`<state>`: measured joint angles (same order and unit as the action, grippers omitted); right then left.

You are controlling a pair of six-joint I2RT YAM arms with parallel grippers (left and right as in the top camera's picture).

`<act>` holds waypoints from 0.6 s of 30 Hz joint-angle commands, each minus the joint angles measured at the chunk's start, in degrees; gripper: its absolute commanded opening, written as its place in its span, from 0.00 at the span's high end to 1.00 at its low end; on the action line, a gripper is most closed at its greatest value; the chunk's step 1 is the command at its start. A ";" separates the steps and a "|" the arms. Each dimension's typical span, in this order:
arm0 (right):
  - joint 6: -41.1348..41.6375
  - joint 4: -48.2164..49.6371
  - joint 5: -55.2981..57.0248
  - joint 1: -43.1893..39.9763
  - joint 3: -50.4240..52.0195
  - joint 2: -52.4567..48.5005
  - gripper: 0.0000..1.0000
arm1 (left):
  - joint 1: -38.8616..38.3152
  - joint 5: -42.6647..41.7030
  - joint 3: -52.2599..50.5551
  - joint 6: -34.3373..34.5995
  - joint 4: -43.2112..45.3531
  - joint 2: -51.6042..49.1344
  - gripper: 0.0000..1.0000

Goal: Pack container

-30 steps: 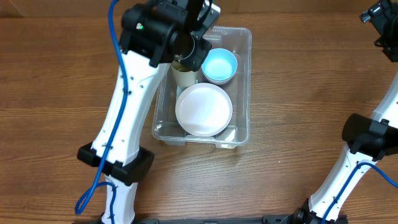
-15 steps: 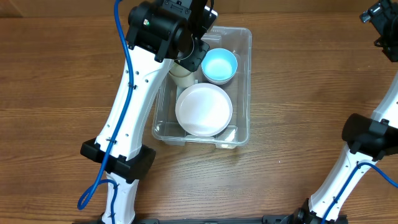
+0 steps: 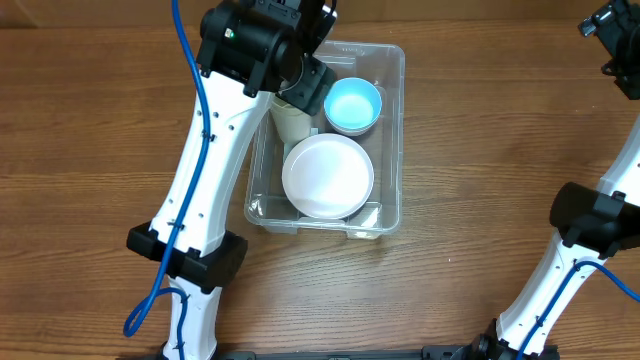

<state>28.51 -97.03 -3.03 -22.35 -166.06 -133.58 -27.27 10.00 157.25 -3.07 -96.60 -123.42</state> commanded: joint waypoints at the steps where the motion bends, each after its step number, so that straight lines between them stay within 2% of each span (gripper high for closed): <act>1: 0.22 0.26 -0.07 0.15 -0.07 0.52 0.00 | -0.35 0.90 0.42 3.58 -0.20 8.24 0.00; 4: 0.22 0.26 -0.07 0.15 -0.07 0.52 0.00 | -1.44 -1.79 0.42 7.21 -0.20 12.90 0.00; 7: 0.24 0.26 -0.07 0.15 -0.07 0.52 0.00 | -1.66 -10.64 0.42 9.99 -0.20 15.76 0.00; 11: 0.22 0.26 -0.07 0.15 -0.07 0.52 0.00 | -1.60 -9.38 0.42 5.92 -0.20 16.81 0.00; 18: 0.24 0.26 -0.07 0.15 -0.07 0.52 0.00 | -1.60 -7.67 0.42 5.86 -0.20 25.35 0.00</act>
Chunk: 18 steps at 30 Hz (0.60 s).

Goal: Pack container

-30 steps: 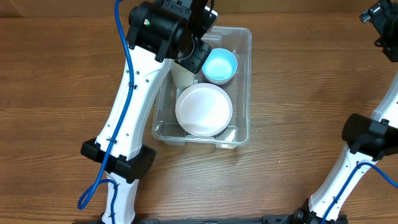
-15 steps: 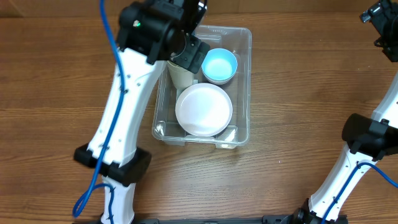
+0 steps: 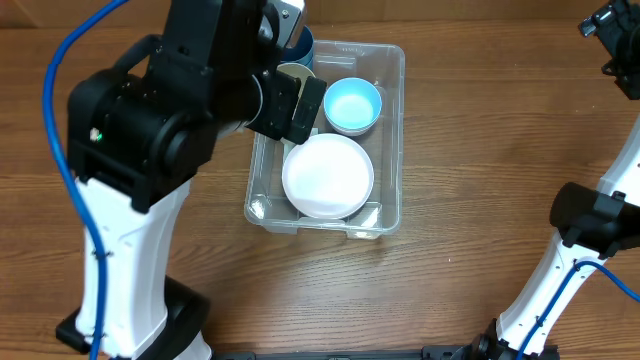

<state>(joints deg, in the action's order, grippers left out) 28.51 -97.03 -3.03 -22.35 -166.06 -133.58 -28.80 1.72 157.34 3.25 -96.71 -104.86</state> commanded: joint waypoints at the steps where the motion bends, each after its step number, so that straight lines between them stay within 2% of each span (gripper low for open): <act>1: 0.24 0.26 -0.07 0.15 -0.07 0.52 0.00 | -0.07 2.05 0.33 -0.46 -0.09 8.74 0.00; 5: 0.22 0.26 -0.07 0.15 -0.07 0.52 0.00 | 0.00 7.56 -1.03 -0.48 -0.09 14.78 0.00; 7: 0.22 0.26 -0.07 0.15 -0.07 0.52 0.00 | 1.70 8.39 -4.48 -0.46 0.52 18.64 0.00; 10: 0.24 0.26 -0.07 0.15 -0.07 0.52 0.00 | 6.75 6.56 -13.57 -0.48 6.34 24.94 0.00; 13: 0.22 0.26 -0.07 0.15 -0.07 0.52 0.00 | 12.44 2.75 -31.26 -1.01 20.06 34.88 0.00; 18: 0.22 0.26 -0.07 0.15 -0.07 0.52 0.00 | 17.33 -7.72 -71.84 -12.52 55.10 55.28 0.00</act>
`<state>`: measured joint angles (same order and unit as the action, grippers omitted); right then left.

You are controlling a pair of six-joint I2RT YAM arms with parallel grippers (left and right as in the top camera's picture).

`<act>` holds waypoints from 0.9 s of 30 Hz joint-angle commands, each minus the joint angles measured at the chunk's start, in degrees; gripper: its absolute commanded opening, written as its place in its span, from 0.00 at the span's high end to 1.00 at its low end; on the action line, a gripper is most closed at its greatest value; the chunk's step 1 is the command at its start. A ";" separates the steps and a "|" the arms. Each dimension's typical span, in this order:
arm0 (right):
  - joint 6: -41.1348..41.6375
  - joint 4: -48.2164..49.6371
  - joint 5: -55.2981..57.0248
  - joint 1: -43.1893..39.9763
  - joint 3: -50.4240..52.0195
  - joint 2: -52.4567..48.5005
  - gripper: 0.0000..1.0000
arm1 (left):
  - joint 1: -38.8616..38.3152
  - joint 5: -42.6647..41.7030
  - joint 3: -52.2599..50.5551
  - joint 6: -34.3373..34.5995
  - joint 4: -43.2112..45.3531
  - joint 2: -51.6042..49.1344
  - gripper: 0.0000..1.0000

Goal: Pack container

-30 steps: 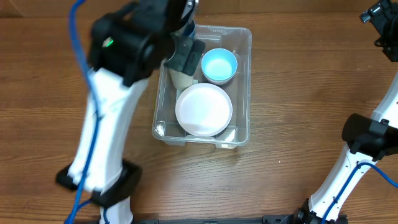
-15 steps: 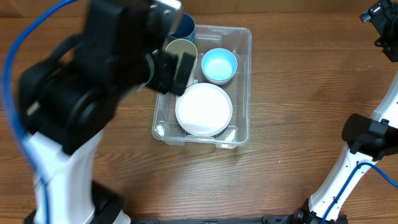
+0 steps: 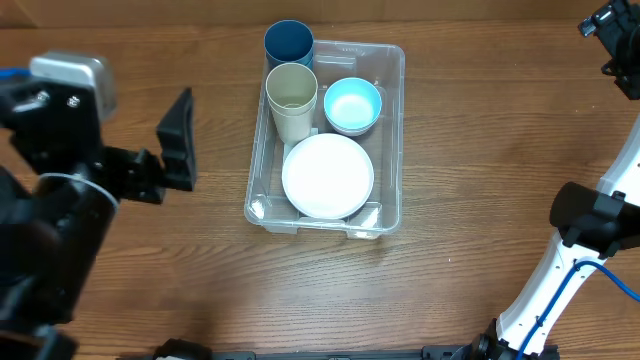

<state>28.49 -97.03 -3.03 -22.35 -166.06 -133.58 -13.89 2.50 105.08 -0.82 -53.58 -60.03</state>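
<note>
A clear plastic container (image 3: 392, 130) stands mid-table. Inside it are a white plate (image 3: 328, 176) at the front, a light blue bowl (image 3: 353, 104) at the back right and a beige cup (image 3: 291, 95) upright at the back left. A dark blue cup (image 3: 289, 42) stands just outside the container's back left corner, touching or nearly touching the beige cup. My left gripper (image 3: 178, 140) is high, close to the camera and far left of the container, open and holding nothing. My right gripper (image 3: 608, 35) sits at the top right edge, with its fingers unclear.
The left arm's large body (image 3: 50, 230) covers the left part of the table. The right arm (image 3: 590, 230) rises along the right edge. Brown wooden tabletop (image 3: 480, 150) surrounds the container.
My left arm has moved from over the container's back left corner to the far left and up toward the camera. The beige cup and the dark blue cup now show in full.
My left gripper was first down in the container's back left corner at the beige cup. Then the arm stood higher over that corner, with the dark blue cup's rim showing behind it. Now it is clear of the container and the beige cup stands inside alone.
</note>
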 commanded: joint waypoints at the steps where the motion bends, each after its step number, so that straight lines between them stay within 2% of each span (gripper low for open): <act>1: 0.24 0.26 -0.07 0.15 -0.07 0.52 0.00 | 3.21 -9.86 -26.38 -8.39 17.27 13.88 0.00; 3: 0.26 0.26 -0.07 0.15 -0.07 0.52 0.00 | 4.92 -13.22 -39.43 -7.32 26.49 20.72 0.00; 5: 0.26 0.26 -0.07 0.15 -0.07 0.52 0.00 | 7.02 -14.56 -55.93 -1.75 35.56 29.66 0.00; 8: 0.24 0.26 -0.07 0.15 -0.07 0.52 0.00 | 8.61 -14.64 -68.87 2.71 41.81 37.38 0.00; 12: 0.26 0.26 -0.07 0.15 -0.07 0.52 0.00 | 11.17 -16.06 -82.84 3.23 46.86 47.84 0.00; 19: 0.26 0.26 -0.07 0.15 -0.07 0.52 0.00 | 16.92 -16.06 -94.33 3.37 46.80 57.72 0.00; 27: 0.24 0.26 -0.07 0.15 -0.07 0.52 0.00 | 20.02 -16.37 -101.83 3.19 45.59 59.89 0.00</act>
